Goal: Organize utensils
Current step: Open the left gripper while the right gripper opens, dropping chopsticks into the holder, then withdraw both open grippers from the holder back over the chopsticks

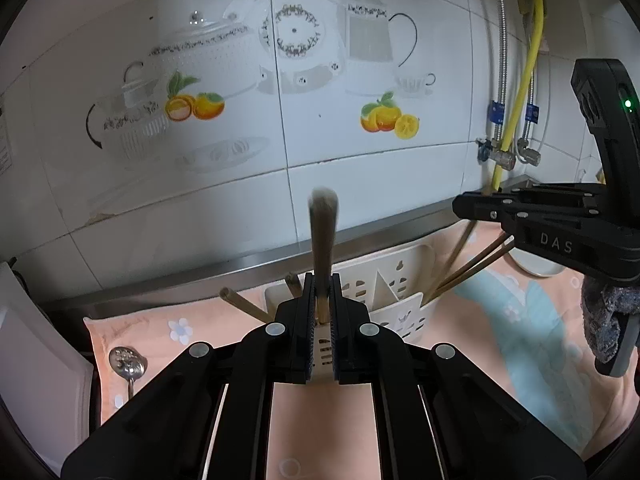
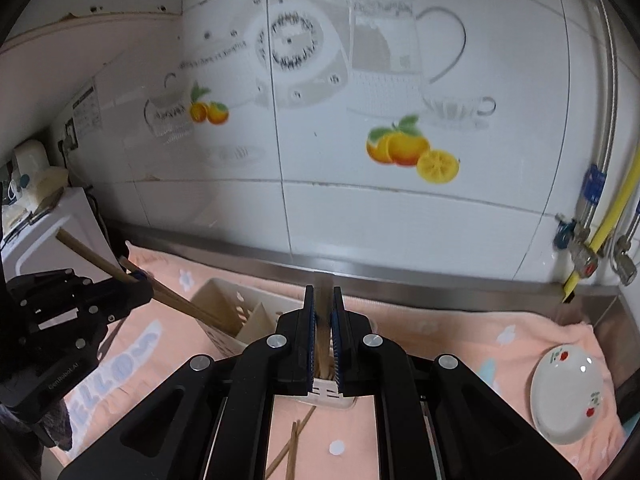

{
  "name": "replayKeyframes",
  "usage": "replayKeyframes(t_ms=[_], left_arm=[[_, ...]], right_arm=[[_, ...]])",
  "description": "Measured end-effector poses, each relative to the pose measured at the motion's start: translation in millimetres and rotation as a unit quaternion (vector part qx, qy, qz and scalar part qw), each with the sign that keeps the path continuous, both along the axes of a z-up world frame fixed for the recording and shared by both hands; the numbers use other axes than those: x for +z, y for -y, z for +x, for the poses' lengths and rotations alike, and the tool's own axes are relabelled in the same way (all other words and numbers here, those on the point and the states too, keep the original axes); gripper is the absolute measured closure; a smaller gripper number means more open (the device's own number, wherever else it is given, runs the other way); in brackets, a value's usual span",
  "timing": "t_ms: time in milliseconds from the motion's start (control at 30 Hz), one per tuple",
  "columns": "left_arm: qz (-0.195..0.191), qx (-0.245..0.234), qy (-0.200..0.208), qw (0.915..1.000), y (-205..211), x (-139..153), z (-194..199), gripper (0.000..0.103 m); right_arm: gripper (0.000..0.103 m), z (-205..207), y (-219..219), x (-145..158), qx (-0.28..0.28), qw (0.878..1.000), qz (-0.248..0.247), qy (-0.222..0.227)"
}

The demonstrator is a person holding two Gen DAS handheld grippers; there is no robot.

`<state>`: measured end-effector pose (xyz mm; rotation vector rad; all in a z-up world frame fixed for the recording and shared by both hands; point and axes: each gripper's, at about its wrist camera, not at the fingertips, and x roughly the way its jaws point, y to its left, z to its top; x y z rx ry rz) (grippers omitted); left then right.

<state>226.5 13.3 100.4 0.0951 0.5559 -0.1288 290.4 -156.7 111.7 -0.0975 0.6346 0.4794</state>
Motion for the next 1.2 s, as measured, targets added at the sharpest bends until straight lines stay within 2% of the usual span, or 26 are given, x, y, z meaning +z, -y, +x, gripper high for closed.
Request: replayKeyframes(t_ms=[100, 133, 233, 267, 400, 433, 467, 500, 533, 567, 667, 933, 1200], left_arm=[[0.001, -0.001, 0.001, 1.0, 1, -2, 0, 0.097], [0.0, 0.0, 0.003, 1.0, 1, -2, -1, 0.096], [0.0, -0.002, 0.011, 0.9999, 2, 2, -5, 0.096], [0.0, -0.003, 0.014, 0.9999, 3, 3, -7, 0.096], [-0.005, -0.002, 0.027, 0.9996, 4, 10, -18, 0.094], [-0.008, -0.002, 0.03, 0.9995, 4, 12, -22, 0.093], [-0.01, -0.001, 0.033, 0.9994, 4, 13, -26, 0.083], [-0.012, 0.003, 0.04, 0.9991, 4, 15, -32, 0.065], [-0.013, 0.006, 0.047, 0.9988, 4, 15, -37, 0.06], [-0.014, 0.007, 0.052, 0.9985, 4, 16, -43, 0.059], [-0.024, 0.004, 0.058, 0.998, 4, 13, -59, 0.057], [-0.039, 0.014, 0.067, 0.9969, -1, -6, -97, 0.037], [-0.041, 0.025, 0.042, 0.9979, -4, -44, -122, 0.024]], right_arm=[[0.083, -1, 2, -4, -0.001, 1.0, 0.001, -0.002], [0.075, -3, 3, -4, -0.003, 1.0, 0.003, -0.001], [0.069, -8, 5, -3, -0.004, 1.0, 0.007, 0.002], [0.061, -11, 6, -3, -0.005, 1.0, 0.008, 0.006], [0.045, -23, 8, 0, -0.01, 1.0, 0.009, 0.019], [0.037, -28, 9, 1, -0.013, 1.0, 0.01, 0.024], [0.031, -32, 10, 2, -0.014, 0.999, 0.009, 0.029], [0.028, -36, 10, 2, -0.015, 0.999, 0.009, 0.033], [0.022, -42, 11, 3, -0.016, 0.999, 0.01, 0.041], [0.017, -48, 12, 3, -0.017, 0.999, 0.011, 0.046], [0.012, -62, 16, 3, -0.022, 0.998, 0.019, 0.057], [0.007, -100, 23, -8, -0.043, 0.994, 0.005, 0.101], [0.007, -125, 35, -41, -0.043, 0.996, 0.023, 0.073]])
